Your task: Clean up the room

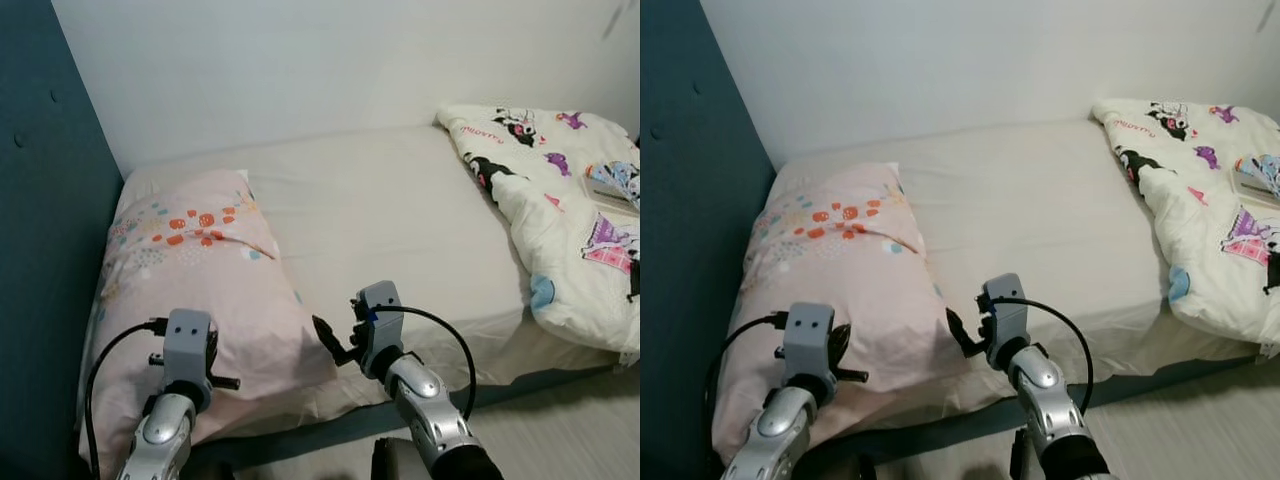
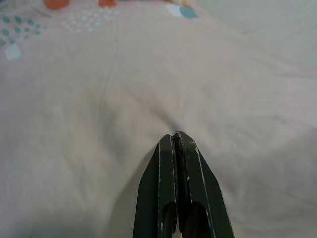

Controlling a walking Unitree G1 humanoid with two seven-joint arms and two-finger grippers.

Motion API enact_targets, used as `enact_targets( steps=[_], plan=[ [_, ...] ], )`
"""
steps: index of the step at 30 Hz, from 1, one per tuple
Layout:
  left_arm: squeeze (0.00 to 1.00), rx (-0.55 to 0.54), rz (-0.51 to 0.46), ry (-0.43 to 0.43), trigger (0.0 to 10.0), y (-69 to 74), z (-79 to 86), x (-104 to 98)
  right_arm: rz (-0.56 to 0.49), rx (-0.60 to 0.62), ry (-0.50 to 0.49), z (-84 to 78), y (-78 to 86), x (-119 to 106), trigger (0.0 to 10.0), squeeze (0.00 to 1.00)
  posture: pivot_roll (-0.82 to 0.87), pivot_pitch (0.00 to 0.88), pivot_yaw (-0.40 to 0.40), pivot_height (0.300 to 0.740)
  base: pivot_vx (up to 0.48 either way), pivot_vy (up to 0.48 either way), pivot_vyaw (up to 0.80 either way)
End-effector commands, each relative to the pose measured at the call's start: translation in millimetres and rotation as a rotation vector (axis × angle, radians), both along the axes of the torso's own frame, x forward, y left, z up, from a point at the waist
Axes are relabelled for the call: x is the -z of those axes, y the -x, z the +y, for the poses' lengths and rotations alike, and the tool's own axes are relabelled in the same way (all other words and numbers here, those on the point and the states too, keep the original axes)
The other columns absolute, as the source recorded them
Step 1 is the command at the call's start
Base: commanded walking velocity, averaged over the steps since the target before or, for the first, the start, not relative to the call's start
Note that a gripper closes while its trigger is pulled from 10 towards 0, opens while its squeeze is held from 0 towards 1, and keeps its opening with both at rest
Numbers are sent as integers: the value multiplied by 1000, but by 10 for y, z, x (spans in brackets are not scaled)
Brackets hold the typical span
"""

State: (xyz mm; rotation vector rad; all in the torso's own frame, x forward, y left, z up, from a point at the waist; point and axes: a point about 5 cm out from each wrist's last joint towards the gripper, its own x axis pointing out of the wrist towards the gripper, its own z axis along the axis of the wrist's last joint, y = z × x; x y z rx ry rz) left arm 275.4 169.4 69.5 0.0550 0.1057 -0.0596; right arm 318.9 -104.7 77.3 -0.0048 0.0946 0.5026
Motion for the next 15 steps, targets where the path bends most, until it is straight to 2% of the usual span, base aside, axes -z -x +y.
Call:
enact_targets(
  steps=[1, 10, 15],
  plan=[
    [0, 3, -1, -15, 10000, 5, -3, 20, 7, -8, 5, 12, 22, 41, 10000, 0, 8, 76, -21, 632, 0, 0, 0],
    [0, 0, -17, -20, 10000, -1, 23, 23, 7, -13, -6, 10, 20, 46, 10000, 0, 6, 75, -23, 667, 0, 0, 0],
    [0, -14, -14, -31, 10000, -14, 72, 28, 18, -5, 13, 11, 9, 62, 10000, 0, 5, 76, -24, 667, 0, 0, 0]
  ],
)
